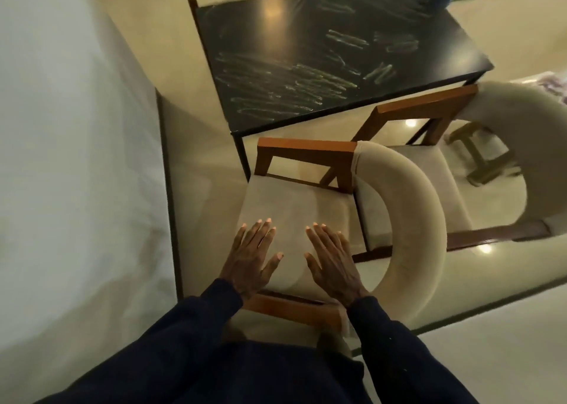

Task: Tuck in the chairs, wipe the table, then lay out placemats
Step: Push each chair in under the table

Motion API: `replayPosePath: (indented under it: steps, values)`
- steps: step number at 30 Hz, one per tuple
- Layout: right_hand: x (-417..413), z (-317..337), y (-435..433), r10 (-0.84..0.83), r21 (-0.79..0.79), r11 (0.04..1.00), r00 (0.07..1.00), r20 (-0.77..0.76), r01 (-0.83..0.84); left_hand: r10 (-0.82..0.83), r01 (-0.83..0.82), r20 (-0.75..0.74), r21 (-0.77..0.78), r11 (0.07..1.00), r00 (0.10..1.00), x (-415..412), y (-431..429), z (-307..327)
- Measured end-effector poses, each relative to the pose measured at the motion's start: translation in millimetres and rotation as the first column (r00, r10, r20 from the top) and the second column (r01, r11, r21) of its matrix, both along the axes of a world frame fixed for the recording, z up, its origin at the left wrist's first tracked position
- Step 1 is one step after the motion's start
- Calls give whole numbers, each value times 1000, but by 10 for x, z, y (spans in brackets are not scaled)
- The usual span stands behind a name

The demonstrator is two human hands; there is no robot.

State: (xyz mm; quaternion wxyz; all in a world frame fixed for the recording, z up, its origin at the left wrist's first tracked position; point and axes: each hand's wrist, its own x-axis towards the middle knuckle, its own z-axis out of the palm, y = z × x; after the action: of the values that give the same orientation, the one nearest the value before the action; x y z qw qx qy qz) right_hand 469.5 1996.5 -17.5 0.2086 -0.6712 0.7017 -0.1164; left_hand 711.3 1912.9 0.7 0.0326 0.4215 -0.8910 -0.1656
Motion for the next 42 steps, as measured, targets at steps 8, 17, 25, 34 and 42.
replayPosePath:
  steps: [8, 17, 25, 34, 42]
  values:
    - [-940, -17, -33, 263, 14, 965, 964, 32, -263, 281, -281, 64, -14, 960, 957, -891, 817, 187]
    - [-1400, 109, -154, 386, 8, 922, 922, -36, -386, 399, -400, 39, 27, 916, 916, -1449, 854, 75]
    - [-1779, 218, -236, 433, 53, 901, 897, -83, -430, 478, -479, 43, -2, 878, 877, -1704, 879, -61]
    - [-2551, 182, -402, 596, 21, 803, 802, -31, -596, 590, -590, 10, -25, 807, 807, -2661, 1122, -34]
    - [-3616, 431, -598, 712, -77, 702, 701, 47, -708, 764, -763, 6, -36, 645, 645, -3943, 1336, 236]
